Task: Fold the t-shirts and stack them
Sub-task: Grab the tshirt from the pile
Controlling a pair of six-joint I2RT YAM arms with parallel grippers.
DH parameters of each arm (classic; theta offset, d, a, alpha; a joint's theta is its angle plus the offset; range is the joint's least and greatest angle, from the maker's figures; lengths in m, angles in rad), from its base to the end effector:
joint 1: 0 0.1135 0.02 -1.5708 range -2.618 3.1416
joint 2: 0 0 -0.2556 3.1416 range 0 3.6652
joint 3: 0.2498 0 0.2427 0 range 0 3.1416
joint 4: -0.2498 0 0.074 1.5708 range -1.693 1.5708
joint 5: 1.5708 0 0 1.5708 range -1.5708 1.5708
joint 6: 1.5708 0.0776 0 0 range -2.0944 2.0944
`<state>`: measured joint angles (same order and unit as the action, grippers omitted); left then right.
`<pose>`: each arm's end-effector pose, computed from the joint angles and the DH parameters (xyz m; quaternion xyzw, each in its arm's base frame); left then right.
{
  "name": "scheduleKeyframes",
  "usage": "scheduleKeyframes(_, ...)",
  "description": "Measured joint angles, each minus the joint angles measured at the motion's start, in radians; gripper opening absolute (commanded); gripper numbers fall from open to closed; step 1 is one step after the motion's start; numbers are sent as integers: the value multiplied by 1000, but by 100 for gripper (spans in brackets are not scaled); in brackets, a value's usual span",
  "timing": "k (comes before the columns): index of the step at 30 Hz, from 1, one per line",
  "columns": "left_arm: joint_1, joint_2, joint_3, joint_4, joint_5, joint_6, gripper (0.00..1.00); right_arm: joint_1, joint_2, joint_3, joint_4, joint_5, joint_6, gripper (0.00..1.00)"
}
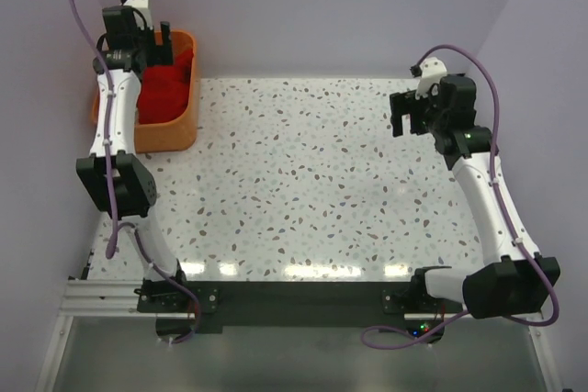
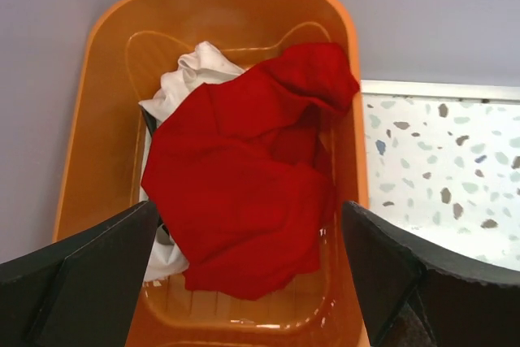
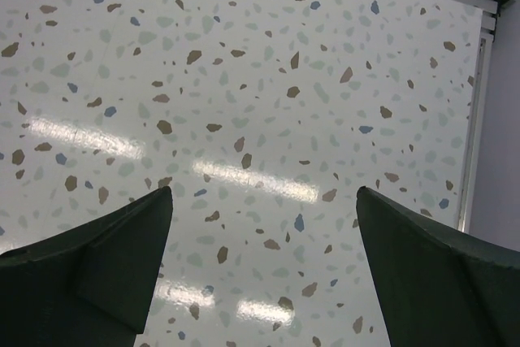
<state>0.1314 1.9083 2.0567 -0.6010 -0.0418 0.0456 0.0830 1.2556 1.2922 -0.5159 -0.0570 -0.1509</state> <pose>0.4602 0.0641 0.3825 -0.0474 0.8463 0.0645 0.5267 0.3066 0.0299 0.3552 -0.1144 0.8468 0.0067 0.5194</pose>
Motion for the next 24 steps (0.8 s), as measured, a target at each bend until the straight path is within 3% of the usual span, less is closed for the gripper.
scheduleKeyframes(3, 16, 109, 64, 1, -2, -1, 100, -2, 1, -8, -6, 13, -8, 99)
scheduleKeyframes(12, 18, 317, 66, 1, -32, -1, 100, -20, 39, -8, -6, 14, -19, 99)
scheduleKeyframes(15, 18, 355, 66, 9, -52, -1, 96, -23, 66, -8, -7, 15, -26, 99)
scheduleKeyframes(18, 18, 385, 66, 9, -60, 0, 79, -23, 82, -8, -8, 15, -28, 99)
scheduleKeyframes(19, 18, 388, 66, 9, -61, -3, 64, -24, 85, -8, -8, 15, -30, 99)
scheduleKeyframes(22, 18, 389, 66, 15, -59, -6, 39, -24, 86, -8, -8, 15, -33, 99)
scheduleKeyframes(24, 18, 386, 66, 26, -59, -6, 28, -24, 86, -6, -8, 14, -34, 99)
